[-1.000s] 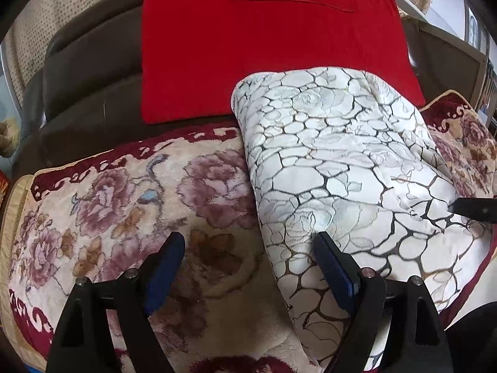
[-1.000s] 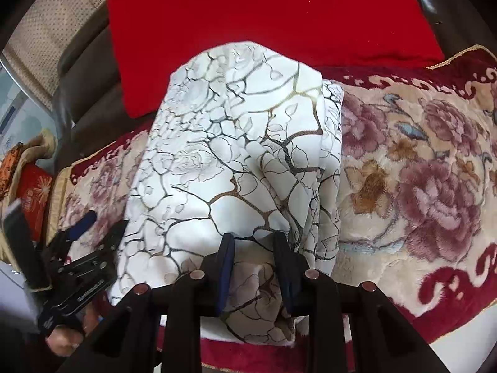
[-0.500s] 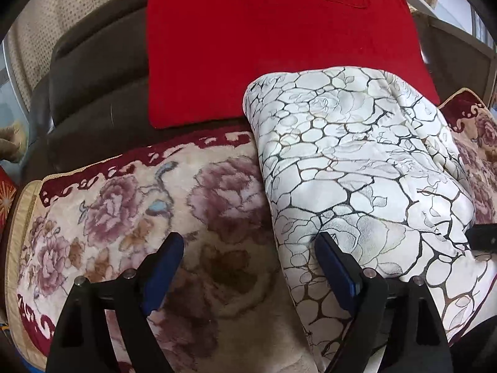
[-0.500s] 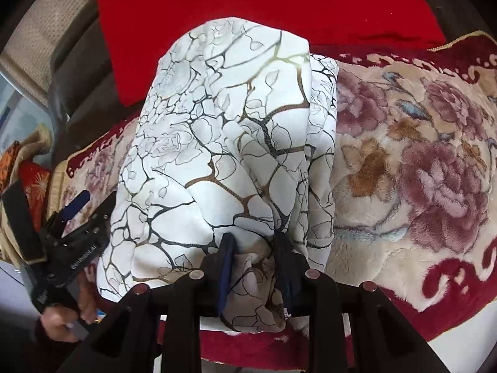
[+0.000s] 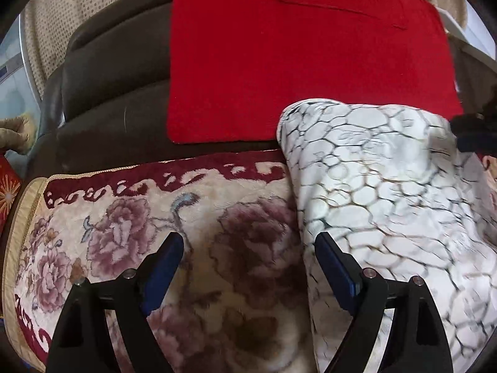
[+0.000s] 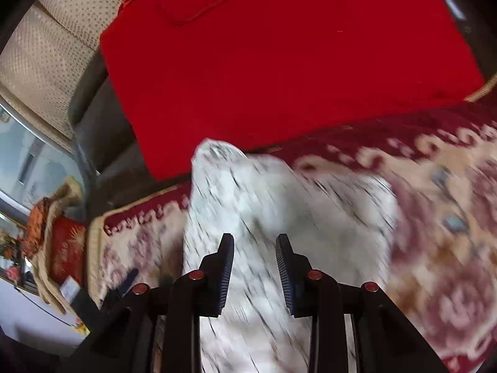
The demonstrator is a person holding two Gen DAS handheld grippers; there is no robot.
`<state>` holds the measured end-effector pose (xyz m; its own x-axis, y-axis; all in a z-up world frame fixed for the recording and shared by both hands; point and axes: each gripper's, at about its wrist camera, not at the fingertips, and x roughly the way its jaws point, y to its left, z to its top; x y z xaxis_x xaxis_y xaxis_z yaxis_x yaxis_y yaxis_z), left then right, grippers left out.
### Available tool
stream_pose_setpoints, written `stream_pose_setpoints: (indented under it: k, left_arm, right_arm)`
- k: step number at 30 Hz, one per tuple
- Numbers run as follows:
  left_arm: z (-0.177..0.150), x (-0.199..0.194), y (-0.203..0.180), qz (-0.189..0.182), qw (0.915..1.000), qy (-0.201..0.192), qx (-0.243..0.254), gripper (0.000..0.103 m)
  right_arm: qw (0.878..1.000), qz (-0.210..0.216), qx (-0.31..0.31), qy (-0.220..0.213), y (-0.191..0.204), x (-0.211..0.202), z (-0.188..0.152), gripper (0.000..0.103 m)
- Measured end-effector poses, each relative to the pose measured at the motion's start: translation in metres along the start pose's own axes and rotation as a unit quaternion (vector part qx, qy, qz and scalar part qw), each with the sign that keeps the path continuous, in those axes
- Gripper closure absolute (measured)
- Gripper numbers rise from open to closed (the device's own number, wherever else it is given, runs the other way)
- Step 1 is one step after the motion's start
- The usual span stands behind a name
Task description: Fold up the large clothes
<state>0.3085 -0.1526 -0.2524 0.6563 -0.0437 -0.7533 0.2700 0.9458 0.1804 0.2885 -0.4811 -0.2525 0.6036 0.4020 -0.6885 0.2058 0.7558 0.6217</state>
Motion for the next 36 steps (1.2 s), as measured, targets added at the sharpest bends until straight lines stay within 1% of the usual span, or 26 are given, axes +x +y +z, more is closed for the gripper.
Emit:
stream_pose_setpoints:
  k: [2, 3, 5, 6, 8, 12, 14, 20, 21, 22, 23, 24, 25, 26, 28, 30, 32, 36]
  left_arm:
    - [0.001, 0.012, -0.002, 0.003, 0.9999, 0.013, 0.004, 0.016]
    - [0.001, 0.016, -0.003, 0.005, 0.9998, 0.017, 0.007, 0.016]
    - [0.0, 0.024, -0.006, 0.001, 0.9997, 0.023, 0.008, 0.016]
    - [-0.001, 0.026, -0.006, -0.001, 0.9997, 0.024, 0.005, 0.016]
    - [0.0, 0.028, -0.005, -0.001, 0.9997, 0.026, -0.001, 0.016]
    - [0.0, 0.029, -0.004, 0.002, 0.9997, 0.025, -0.007, 0.016]
    - [-0.001, 0.026, -0.005, 0.007, 0.9997, 0.021, -0.003, 0.016]
    - [-0.004, 0.008, -0.003, 0.001, 0.9999, 0.009, 0.007, 0.016]
    - [-0.004, 0.004, -0.003, 0.001, 0.9999, 0.004, 0.01, 0.016]
    - [-0.005, 0.0, -0.002, 0.0, 0.9999, 0.001, 0.012, 0.016]
    - [-0.005, -0.002, -0.002, 0.0, 0.9999, -0.003, 0.012, 0.016]
    - [-0.006, -0.006, -0.002, -0.002, 0.9999, -0.007, 0.015, 0.016]
    - [-0.008, -0.01, -0.002, -0.004, 0.9998, -0.01, 0.017, 0.016]
    - [-0.009, -0.014, -0.002, -0.006, 0.9997, -0.012, 0.018, 0.016]
    - [-0.013, -0.02, -0.004, -0.011, 0.9995, -0.016, 0.024, 0.016]
    - [-0.015, -0.026, -0.005, -0.012, 0.9992, -0.021, 0.031, 0.016]
    - [-0.018, -0.03, -0.005, -0.015, 0.9989, -0.025, 0.036, 0.016]
    - [-0.019, -0.039, -0.004, -0.022, 0.9986, -0.03, 0.038, 0.016]
  right_arm:
    - [1.0, -0.024, 0.008, 0.0, -0.004, 0.029, 0.014, 0.07]
    - [0.999, -0.039, 0.012, 0.008, -0.01, 0.044, 0.018, 0.07]
    - [0.998, -0.04, 0.034, 0.034, -0.03, 0.069, 0.019, 0.069]
    - [0.998, -0.034, 0.039, 0.032, -0.035, 0.071, 0.017, 0.069]
    - [0.999, -0.017, 0.038, 0.019, -0.036, 0.064, 0.014, 0.069]
    - [0.999, -0.015, 0.028, 0.008, -0.034, 0.039, 0.002, 0.069]
    - [1.0, -0.006, 0.017, -0.004, -0.03, 0.017, -0.012, 0.069]
    - [1.0, 0.005, -0.022, -0.018, -0.023, -0.037, -0.064, 0.069]
    - [0.999, 0.008, -0.029, -0.021, -0.022, -0.046, -0.076, 0.067]
    - [0.999, 0.011, -0.031, -0.023, -0.022, -0.048, -0.083, 0.058]
    - [0.999, 0.014, -0.033, -0.025, -0.021, -0.051, -0.096, 0.038]
    - [0.999, 0.01, -0.037, -0.027, -0.019, -0.048, -0.105, 0.032]
    - [0.999, 0.001, -0.043, -0.027, -0.02, -0.047, -0.112, 0.031]
    - [0.998, -0.021, -0.053, -0.02, -0.022, -0.038, -0.121, 0.032]
    - [0.998, -0.038, -0.052, -0.006, -0.031, -0.021, -0.131, 0.033]
    - [0.998, -0.034, -0.043, -0.016, -0.036, -0.021, -0.135, 0.033]
    - [0.999, -0.028, -0.035, -0.026, -0.035, -0.029, -0.136, 0.033]
    - [0.998, -0.015, -0.032, -0.055, -0.028, -0.054, -0.139, 0.033]
